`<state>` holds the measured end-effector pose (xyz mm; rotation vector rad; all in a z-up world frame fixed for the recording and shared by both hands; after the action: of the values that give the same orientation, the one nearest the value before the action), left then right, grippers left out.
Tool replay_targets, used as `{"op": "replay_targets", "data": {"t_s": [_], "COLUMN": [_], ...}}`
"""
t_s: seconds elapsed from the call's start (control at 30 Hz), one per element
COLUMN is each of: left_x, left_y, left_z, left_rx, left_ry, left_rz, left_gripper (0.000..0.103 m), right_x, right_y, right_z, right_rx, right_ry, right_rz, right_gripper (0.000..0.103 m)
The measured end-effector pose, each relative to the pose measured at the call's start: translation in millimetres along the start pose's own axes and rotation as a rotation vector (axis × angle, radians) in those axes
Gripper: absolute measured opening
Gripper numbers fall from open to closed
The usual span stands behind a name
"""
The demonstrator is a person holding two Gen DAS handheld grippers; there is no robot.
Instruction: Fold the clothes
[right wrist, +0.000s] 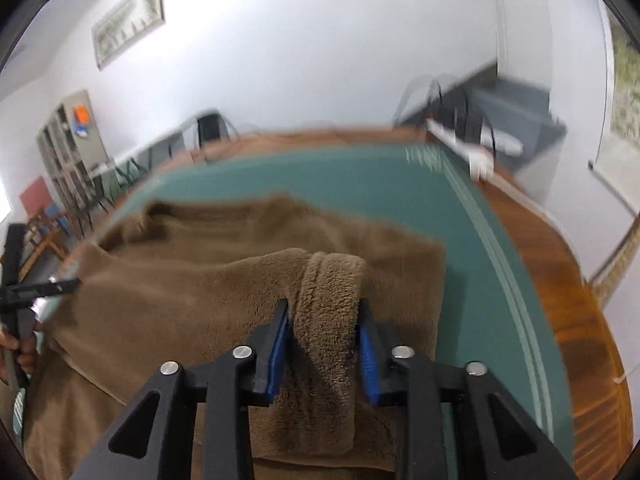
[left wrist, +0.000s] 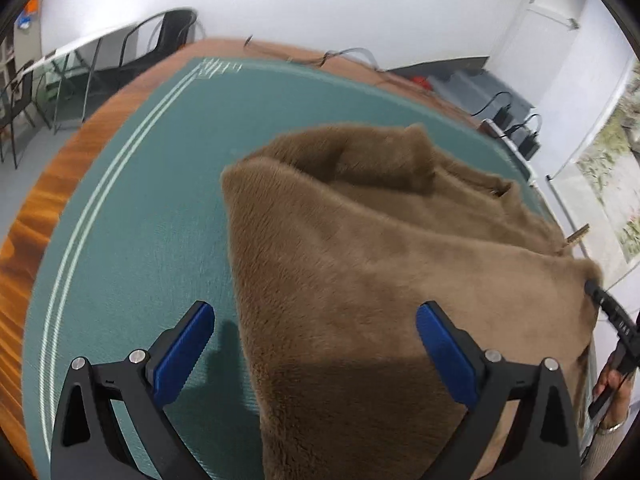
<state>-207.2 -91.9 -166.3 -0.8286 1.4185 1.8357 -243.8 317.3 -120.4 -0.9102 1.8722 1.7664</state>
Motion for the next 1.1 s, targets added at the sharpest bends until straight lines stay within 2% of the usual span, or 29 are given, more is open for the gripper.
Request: {"op": "replay_targets", "data": {"t_s": [0.07,0.1,0.23,0.33,0.47,0.6,0.63,0.73,0.87,1.0,1.1], "left_x": [3.7,5.5,7.1,7.5,8.0,8.5,8.6,10.0,12.7,-1.0,-24.9], "left_y": [-1.1,-1.6,-6.1,-9.8,-14.8,-19.8,-21.3,-25.5,-28.6,-32.1,-50.7], "left_z": [-3.5,-5.2,7.7,20.1,36.6,53.1,56.5,60.5,61.8,56.3,58.1], "left_rx": [-0.002,-0.003,0.021,0.044,0.074,0.104,0.117,0.172,0.219,0.179,0.182], "left_ry": [0.027,0.041,0.025,0.003,-0.026,-0.055,-0.054,-0.017,0.017,-0.008,-0.033], "left_rz": [-0.008,-0.013,-0.022,-0.028,-0.036,-0.044,-0.04,-0.01,0.003,-0.024,-0.035], "left_gripper": [0.102,0.102,0.102,0.102,0.102,0.102,0.102,0.102,0.102,0.102,0.102], "right_x": [6.2,2.0,-26.0,-35.5,-12.7,19.1,27.8,31.8,33.0,18.0,-1.0], "right_y": [-5.6,-5.4,1.1,6.9,-5.9,-21.5,-27.0,-34.9,-37.1,-35.1,-31.7], "right_z": [8.7,12.9,15.5,-9.5,-45.1,-47.4,-43.5,-37.3,-41.9,-41.6,-42.3], "right_rx": [0.009,0.011,-0.011,-0.104,-0.221,-0.245,-0.224,-0.216,-0.247,-0.254,-0.253], "right_ry": [-0.039,-0.067,-0.138,-0.063,0.05,0.034,0.044,0.097,0.067,0.051,0.038], "right_rz": [-0.017,0.003,0.09,0.125,0.04,-0.065,-0.114,-0.113,-0.119,-0.104,-0.083], "right_gripper": [0.077,0.079,0.079,0.079,0.079,0.079,0.079,0.083,0.087,0.087,0.087]}}
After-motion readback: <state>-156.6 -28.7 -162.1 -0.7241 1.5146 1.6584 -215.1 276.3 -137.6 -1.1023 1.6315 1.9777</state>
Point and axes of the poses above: each gripper's, at about its wrist camera, not at the fingertips, and x roughly the way its jaws point, z to its right, y to its top, the point moved 3 cm from there along x, roughly the way its jaws point, and after that the axes turned 2 degrees about y, right-handed, at the moved point
